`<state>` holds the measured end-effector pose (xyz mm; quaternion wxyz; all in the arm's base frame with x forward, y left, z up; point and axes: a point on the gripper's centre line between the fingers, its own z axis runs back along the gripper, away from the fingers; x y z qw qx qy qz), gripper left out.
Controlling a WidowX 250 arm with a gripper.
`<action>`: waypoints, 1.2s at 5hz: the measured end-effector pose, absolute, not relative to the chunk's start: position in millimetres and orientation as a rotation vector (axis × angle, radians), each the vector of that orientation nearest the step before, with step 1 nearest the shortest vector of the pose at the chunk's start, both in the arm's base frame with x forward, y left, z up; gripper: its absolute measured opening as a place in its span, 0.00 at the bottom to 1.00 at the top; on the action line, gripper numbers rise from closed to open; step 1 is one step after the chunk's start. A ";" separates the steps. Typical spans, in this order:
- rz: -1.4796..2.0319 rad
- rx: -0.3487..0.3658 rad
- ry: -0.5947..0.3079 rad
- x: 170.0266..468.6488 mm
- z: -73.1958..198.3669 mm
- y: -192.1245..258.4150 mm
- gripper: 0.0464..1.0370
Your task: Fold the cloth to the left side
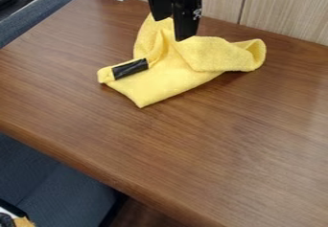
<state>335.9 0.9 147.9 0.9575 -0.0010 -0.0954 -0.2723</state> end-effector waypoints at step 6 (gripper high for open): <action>-0.530 -0.021 -0.048 368.1 108.5 33.9 0.91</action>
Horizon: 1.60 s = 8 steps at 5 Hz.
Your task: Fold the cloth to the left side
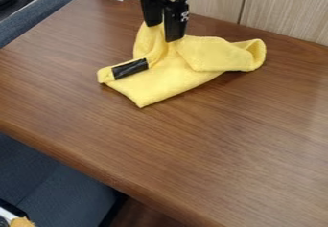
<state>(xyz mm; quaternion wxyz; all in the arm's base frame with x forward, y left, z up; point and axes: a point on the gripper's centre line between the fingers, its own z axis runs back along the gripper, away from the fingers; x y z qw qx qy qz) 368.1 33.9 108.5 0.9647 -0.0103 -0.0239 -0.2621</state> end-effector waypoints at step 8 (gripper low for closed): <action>-0.674 0.035 -0.078 323.1 139.9 -21.7 0.01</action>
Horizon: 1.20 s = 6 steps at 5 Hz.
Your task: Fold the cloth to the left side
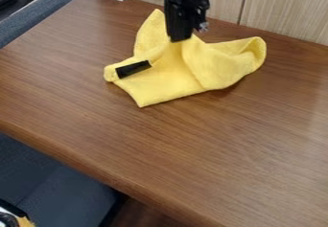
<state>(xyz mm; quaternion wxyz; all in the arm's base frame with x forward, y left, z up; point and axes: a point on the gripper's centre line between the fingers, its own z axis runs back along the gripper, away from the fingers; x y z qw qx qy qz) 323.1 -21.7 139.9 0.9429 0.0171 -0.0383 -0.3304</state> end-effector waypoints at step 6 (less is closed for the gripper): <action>-0.834 -0.051 -0.016 225.1 66.0 -87.9 0.03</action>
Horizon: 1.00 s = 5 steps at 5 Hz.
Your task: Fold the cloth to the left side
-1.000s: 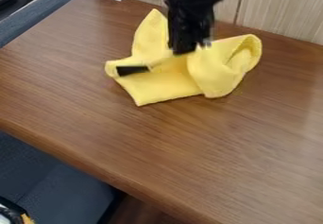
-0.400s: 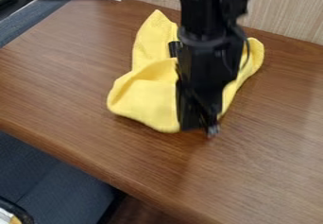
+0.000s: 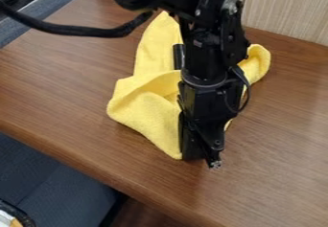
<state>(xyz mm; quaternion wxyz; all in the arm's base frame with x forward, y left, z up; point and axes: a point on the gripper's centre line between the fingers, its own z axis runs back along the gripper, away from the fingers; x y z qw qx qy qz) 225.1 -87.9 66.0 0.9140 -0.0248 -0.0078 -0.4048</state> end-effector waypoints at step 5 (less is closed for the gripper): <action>-0.814 0.001 -0.055 224.3 101.6 -87.2 0.97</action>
